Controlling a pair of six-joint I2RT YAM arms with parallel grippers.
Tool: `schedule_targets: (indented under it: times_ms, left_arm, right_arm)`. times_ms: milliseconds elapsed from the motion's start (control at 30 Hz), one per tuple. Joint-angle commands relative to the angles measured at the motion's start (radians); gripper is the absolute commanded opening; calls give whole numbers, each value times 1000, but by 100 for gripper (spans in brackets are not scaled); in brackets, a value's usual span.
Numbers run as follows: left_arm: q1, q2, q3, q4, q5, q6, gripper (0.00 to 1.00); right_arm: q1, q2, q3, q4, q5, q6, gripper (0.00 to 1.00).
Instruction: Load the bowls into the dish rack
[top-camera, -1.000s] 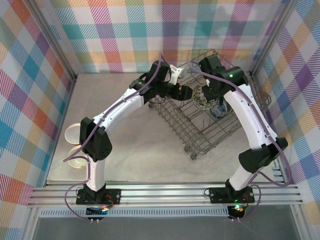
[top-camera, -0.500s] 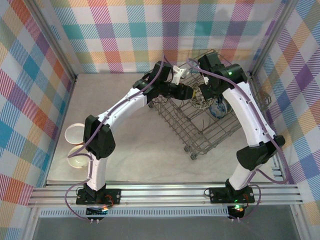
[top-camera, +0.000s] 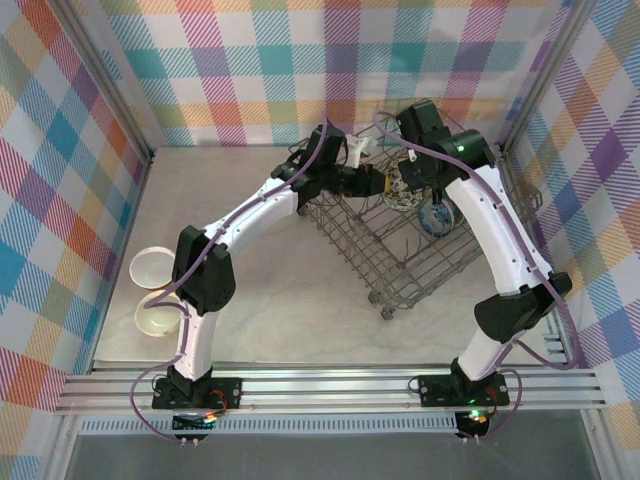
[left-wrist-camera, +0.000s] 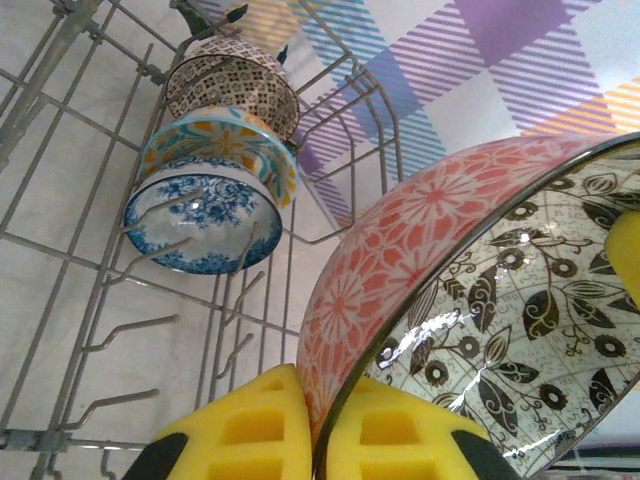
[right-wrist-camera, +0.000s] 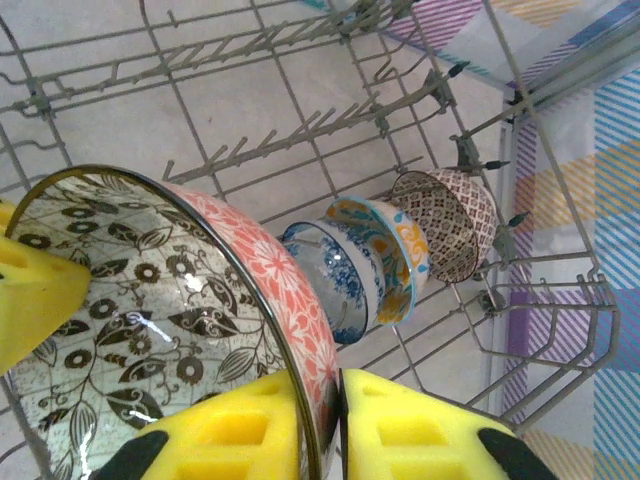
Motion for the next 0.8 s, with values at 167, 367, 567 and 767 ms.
schedule_targets:
  times_ms: [167, 367, 567, 767]
  left_arm:
    - [7, -35, -2, 144, 74, -57, 0]
    - [7, -33, -1, 134, 69, -69, 12]
    - [13, -51, 19, 52, 11, -16, 51]
    - [57, -127, -1, 4, -78, 39, 70]
  right_arm:
    - [-4, -5, -9, 18, 18, 27, 11]
    - [-3, 26, 42, 3, 74, 71, 0]
    - [-3, 33, 46, -37, 191, 111, 0]
    - [-22, 3, -45, -33, 311, 151, 0]
